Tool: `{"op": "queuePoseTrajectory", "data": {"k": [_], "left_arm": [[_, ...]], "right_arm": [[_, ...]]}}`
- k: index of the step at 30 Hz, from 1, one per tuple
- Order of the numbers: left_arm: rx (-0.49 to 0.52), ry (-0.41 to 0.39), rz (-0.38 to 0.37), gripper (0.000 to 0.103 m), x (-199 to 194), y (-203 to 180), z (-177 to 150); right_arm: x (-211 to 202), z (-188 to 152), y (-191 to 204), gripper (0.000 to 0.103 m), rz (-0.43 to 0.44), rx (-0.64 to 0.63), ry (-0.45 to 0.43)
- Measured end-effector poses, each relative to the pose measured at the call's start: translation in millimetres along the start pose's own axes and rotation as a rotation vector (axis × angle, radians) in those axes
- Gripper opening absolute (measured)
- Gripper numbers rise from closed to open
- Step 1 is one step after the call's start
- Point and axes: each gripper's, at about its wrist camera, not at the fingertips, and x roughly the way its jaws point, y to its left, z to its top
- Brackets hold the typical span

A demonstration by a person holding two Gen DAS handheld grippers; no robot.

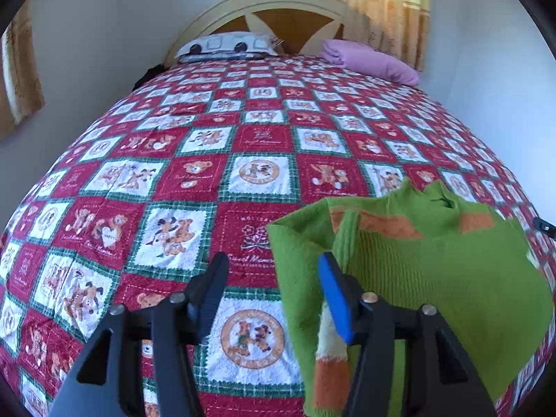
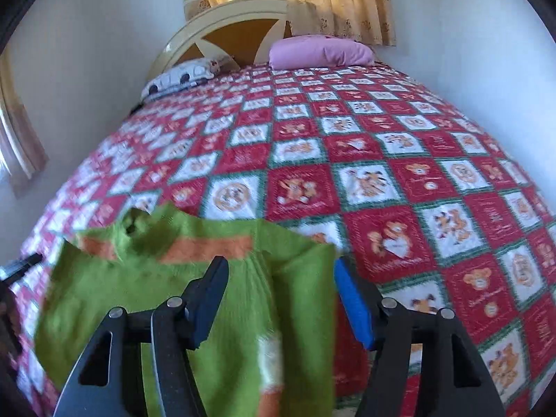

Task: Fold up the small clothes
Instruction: 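Lift the hem with both grippers and fold it over toward the collar, then open both grippers to release the hem onto the sweater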

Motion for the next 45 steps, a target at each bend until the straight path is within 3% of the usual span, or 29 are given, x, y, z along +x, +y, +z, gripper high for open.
{"op": "queuePoseTrajectory", "data": {"k": [7, 11, 12, 13, 14, 15, 21, 24, 35, 39, 40, 41, 42, 43, 45], "left_arm": [[0.091, 0.010, -0.042, 0.060, 11, -32, 5], [0.139, 0.070, -0.024, 0.058, 34, -45, 0], [0.142, 0.084, -0.026, 0.043, 39, -46, -2], [0.146, 0.097, -0.032, 0.031, 42, -46, -4], [0.148, 0.111, -0.040, 0.007, 44, -46, -6], [0.140, 0.118, -0.052, 0.006, 44, -45, -6], [0.087, 0.038, -0.089, 0.005, 19, -34, 9], [0.068, 0.012, -0.082, 0.005, 18, -31, 18], [0.039, 0.089, 0.004, 0.005, 77, -35, 17], [0.025, 0.083, 0.045, 0.015, 77, -32, 14], [0.009, 0.072, 0.041, 0.017, 72, -29, 14], [0.000, 0.064, 0.042, 0.028, 65, -26, 14], [-0.003, 0.048, 0.051, 0.040, 57, -24, 12], [-0.005, 0.018, 0.056, 0.046, 44, -21, 10], [0.001, -0.039, 0.061, 0.065, 15, -17, -2]], "right_arm": [[13, 3, 20, 0.064, 0.048, -0.088, 0.067], [42, -10, 38, 0.063, -0.042, -0.192, 0.186], [47, -14, 39, 0.054, -0.061, -0.207, 0.201], [51, -18, 40, 0.034, -0.071, -0.226, 0.210], [49, -20, 42, 0.026, -0.048, -0.229, 0.194], [45, -20, 44, 0.004, -0.063, -0.245, 0.178], [6, 1, 45, 0.004, -0.052, -0.233, 0.045], [5, 14, 45, 0.004, -0.066, -0.216, 0.020], [70, 17, 36, 0.004, -0.143, -0.170, 0.105], [84, 11, 33, 0.006, -0.147, -0.172, 0.149], [80, 12, 34, 0.016, -0.140, -0.175, 0.142], [74, 12, 34, 0.025, -0.156, -0.181, 0.128], [60, 12, 37, 0.047, -0.196, -0.195, 0.099], [47, 11, 41, 0.057, -0.207, -0.199, 0.073], [21, 8, 50, 0.057, -0.138, -0.193, 0.052]]}}
